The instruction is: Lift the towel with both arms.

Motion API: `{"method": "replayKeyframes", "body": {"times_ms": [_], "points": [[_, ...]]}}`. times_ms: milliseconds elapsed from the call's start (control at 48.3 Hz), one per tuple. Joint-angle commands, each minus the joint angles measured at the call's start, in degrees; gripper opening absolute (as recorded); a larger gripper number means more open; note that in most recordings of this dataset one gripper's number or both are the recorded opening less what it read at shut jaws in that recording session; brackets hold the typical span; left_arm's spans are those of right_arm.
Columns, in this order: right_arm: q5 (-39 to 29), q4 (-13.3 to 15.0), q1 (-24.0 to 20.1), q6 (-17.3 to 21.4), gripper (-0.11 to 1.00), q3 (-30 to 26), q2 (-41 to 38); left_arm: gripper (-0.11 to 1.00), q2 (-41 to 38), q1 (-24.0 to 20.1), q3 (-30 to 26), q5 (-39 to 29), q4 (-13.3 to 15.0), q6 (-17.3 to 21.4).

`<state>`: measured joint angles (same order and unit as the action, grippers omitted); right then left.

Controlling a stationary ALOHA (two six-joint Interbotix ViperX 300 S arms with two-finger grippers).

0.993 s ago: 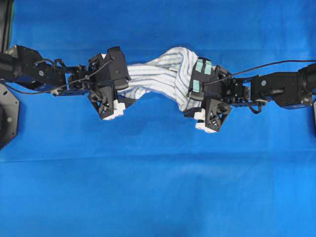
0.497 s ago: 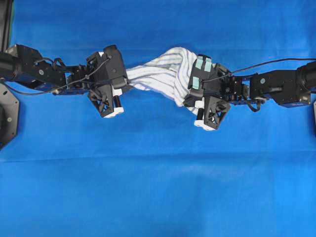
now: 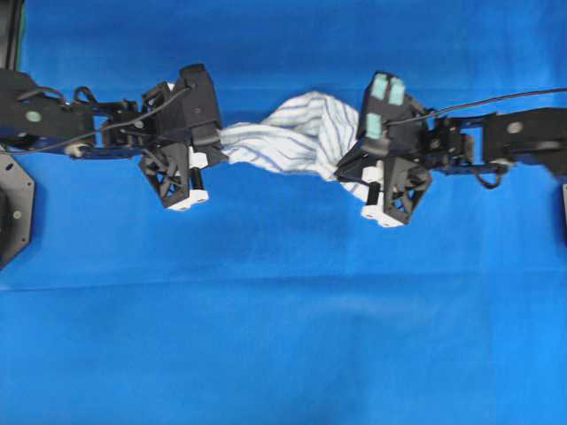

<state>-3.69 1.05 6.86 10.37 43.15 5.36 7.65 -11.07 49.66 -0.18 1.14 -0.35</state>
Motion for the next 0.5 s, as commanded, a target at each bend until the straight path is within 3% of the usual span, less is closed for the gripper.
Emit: {"method": "replayKeyframes", "body": {"times_ms": [0,207,476], "points": [[-1.9,-0.1,0.3,-0.1,0.08,-1.6,5.2,0.03,4.7,0.8,-2.3,-3.3,-0.1,0.0],[-9.4,0.5,1.1,-0.7,0.08,-4.6,13.9,0.03,12.6,1.6,-5.0,-11.3,0.1,-0.5],[-15.9,3.3,1.2,-0.7,0.08,-9.3,21.2,0.03,20.7,3.0,-9.4,-19.5,0.0,-3.1]]}}
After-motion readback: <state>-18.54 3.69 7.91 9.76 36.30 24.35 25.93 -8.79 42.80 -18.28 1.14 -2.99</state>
